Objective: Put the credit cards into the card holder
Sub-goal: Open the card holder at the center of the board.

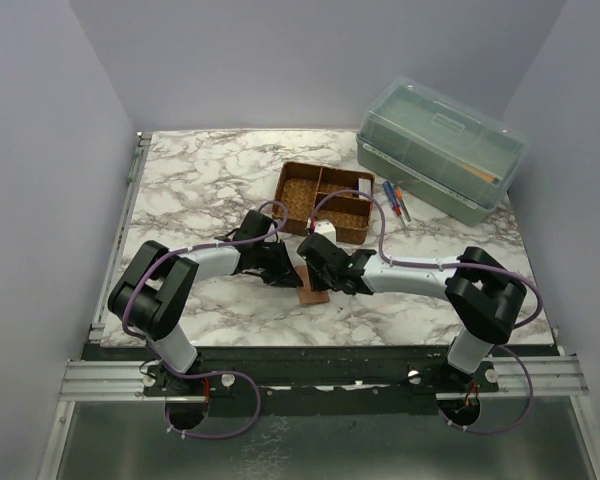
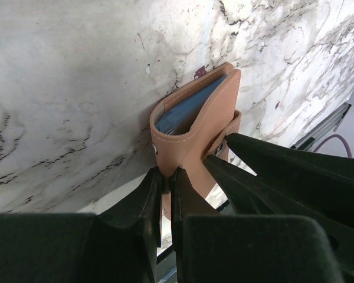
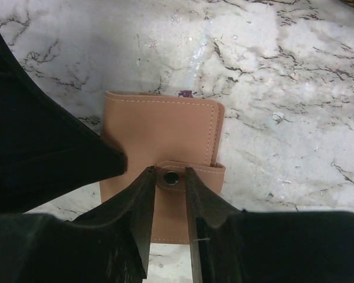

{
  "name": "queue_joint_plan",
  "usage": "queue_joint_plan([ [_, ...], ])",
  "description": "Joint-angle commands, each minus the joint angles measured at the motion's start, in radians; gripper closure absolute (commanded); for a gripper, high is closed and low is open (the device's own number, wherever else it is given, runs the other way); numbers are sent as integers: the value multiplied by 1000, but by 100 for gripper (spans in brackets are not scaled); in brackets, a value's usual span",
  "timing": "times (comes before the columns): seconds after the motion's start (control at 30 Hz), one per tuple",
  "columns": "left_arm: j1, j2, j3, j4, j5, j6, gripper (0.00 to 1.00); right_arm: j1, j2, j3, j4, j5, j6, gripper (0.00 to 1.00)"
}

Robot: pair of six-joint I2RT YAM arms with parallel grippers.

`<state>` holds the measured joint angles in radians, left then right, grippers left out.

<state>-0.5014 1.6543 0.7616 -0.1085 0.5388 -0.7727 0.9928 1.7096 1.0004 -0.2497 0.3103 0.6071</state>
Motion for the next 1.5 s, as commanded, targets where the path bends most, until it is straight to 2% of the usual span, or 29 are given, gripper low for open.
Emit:
queue_joint_plan([
  [0.0,-8,5,-8,-47,1,26,100,1,9,-45,16,-14,22,68],
  [0.13,-8,6,-7,-46,1,26,100,0,26,-61,25,6,26,63],
  [0.33,-8,2,-7,-46,1,26,100,1,94,-34,-31,47,39,62],
  [0.47,-6,4,-11,-47,-2,29,100,0,111,-22,-76,91,56,75],
  [0.57,-7,5,-10,-48,-5,30,100,0,88,-24,-80,107,63,78],
  [0.7,-5,0,-14,-51,-44,25,100,-2,36,-33,-78,138,73,87],
  [0.83,-5,1,-16,-51,-51,28,100,-32,-46,-82,-18,87,72,99],
  [1.0,-4,9,-7,-66,-47,46,100,-60,-147,-167,94,-17,67,100],
  [1.07,-5,1,2,-82,-55,58,95,-62,-188,-187,117,-46,68,100],
  [1.3,-6,-95,22,-158,-144,98,56,-77,-306,-243,185,-124,84,100],
  [1.4,-9,-150,23,-190,-199,109,33,-77,-333,-248,205,-137,86,100],
  [1.47,-10,-180,24,-203,-217,107,28,-77,-348,-249,220,-151,81,100],
])
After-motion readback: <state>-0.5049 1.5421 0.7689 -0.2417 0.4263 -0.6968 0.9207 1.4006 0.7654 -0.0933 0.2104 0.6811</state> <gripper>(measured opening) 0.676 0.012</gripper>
